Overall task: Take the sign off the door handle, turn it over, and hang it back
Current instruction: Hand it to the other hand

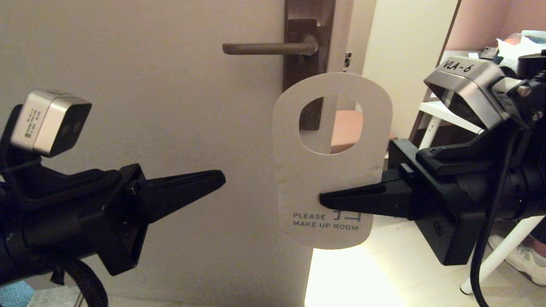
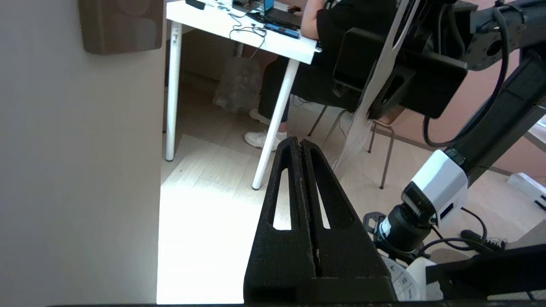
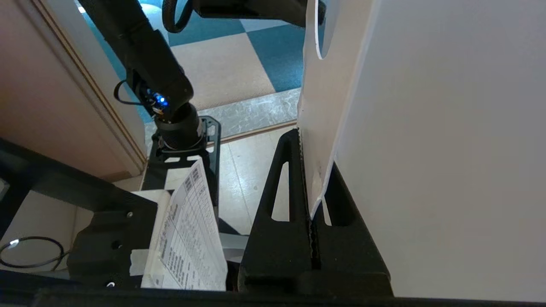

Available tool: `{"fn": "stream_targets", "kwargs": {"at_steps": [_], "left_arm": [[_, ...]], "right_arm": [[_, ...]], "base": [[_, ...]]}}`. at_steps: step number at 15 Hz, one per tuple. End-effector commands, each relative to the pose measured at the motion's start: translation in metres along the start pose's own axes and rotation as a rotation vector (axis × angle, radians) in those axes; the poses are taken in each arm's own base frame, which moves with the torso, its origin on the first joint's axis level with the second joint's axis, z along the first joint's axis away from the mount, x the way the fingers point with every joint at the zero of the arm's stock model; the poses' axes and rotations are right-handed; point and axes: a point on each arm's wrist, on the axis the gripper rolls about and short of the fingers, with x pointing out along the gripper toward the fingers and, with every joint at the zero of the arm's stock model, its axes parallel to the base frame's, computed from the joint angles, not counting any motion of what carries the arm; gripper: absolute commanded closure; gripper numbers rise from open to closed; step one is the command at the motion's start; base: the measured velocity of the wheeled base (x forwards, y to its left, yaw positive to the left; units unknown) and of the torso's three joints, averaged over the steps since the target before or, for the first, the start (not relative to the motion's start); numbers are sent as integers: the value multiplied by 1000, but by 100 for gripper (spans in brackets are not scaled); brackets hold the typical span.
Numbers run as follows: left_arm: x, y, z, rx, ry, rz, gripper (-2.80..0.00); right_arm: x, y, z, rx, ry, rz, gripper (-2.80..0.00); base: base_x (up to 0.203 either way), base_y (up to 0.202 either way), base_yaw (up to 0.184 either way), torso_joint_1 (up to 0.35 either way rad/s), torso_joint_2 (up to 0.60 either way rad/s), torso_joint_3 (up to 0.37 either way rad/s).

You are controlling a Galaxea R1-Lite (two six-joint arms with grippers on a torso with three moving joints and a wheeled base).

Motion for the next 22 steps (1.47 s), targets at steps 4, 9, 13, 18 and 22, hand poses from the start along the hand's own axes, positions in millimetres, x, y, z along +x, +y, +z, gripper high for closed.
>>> {"fn": "stream_targets", "kwargs": {"at_steps": [4, 9, 13, 18, 22], "left_arm": [[5, 0, -1, -6, 11, -25, 0], [5, -1, -1, 21, 11, -28, -280], [10, 2, -1, 56, -7, -35, -280], [20, -4, -2, 72, -28, -91, -280], [21, -8, -2, 76, -31, -110, -280]], "right_arm": [[2, -1, -2, 6, 6, 7, 0], [2, -2, -4, 10, 10, 8, 0], [3, -2, -3, 10, 10, 9, 0], [9, 4, -3, 5, 14, 44, 0], [18, 8, -3, 4, 21, 77, 0]], "base": [[0, 0, 0, 0, 0, 0], [0, 0, 0, 0, 0, 0], [0, 0, 0, 0, 0, 0], [0, 0, 0, 0, 0, 0], [0, 0, 0, 0, 0, 0]]}}
